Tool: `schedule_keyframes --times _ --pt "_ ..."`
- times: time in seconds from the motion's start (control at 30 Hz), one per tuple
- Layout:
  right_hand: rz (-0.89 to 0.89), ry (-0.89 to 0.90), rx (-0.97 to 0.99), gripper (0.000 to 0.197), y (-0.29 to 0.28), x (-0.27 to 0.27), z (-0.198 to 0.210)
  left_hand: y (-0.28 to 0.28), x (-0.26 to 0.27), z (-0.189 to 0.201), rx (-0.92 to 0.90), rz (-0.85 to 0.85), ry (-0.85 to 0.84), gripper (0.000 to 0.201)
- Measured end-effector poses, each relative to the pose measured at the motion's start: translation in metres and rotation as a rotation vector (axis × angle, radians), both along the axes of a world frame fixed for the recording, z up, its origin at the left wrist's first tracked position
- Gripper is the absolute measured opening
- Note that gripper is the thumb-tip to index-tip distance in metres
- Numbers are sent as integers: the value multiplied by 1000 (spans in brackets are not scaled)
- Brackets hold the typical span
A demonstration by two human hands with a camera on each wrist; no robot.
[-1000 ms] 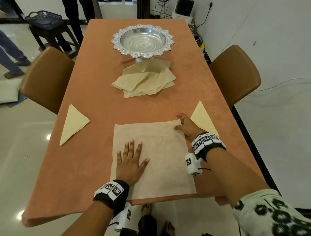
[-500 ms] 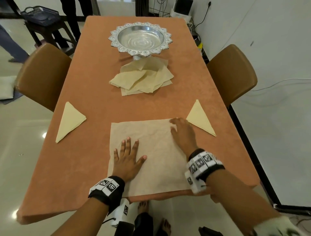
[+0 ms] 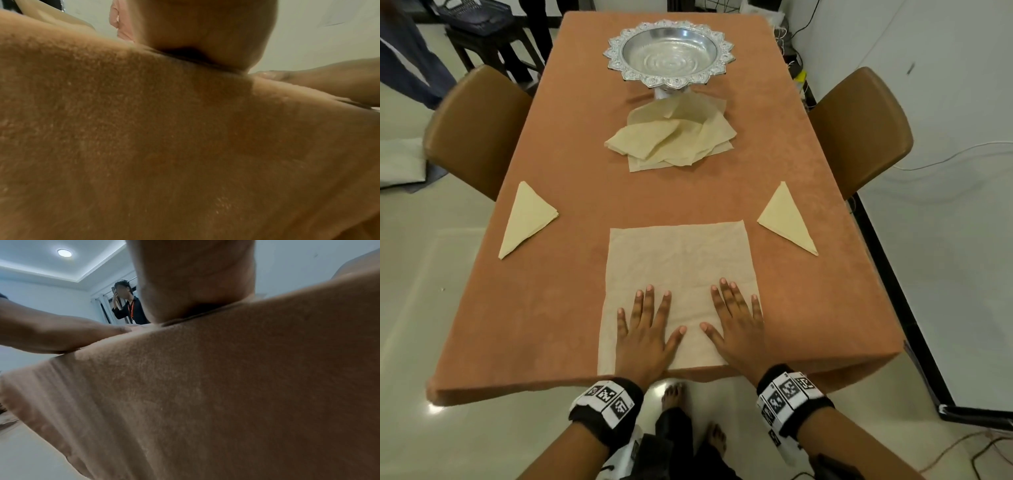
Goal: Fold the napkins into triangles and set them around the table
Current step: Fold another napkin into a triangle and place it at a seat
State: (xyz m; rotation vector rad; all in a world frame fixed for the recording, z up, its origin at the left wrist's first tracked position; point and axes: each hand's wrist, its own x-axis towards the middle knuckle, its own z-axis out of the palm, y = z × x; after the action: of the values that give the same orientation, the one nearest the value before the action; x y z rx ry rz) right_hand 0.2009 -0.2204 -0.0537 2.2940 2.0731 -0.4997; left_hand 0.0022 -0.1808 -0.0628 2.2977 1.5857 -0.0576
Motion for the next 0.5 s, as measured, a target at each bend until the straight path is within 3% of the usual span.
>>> schedule_keyframes --times 0.2,0.33,0.5 --pt "9 42 62 75 -30 13 1 -31 13 15 -37 49 -25 76" --pt "-26 91 157 73 7 2 19 4 30 31 33 109 -62 76" --pt "-22 24 28 87 46 -4 5 52 28 12 -64 74 15 75"
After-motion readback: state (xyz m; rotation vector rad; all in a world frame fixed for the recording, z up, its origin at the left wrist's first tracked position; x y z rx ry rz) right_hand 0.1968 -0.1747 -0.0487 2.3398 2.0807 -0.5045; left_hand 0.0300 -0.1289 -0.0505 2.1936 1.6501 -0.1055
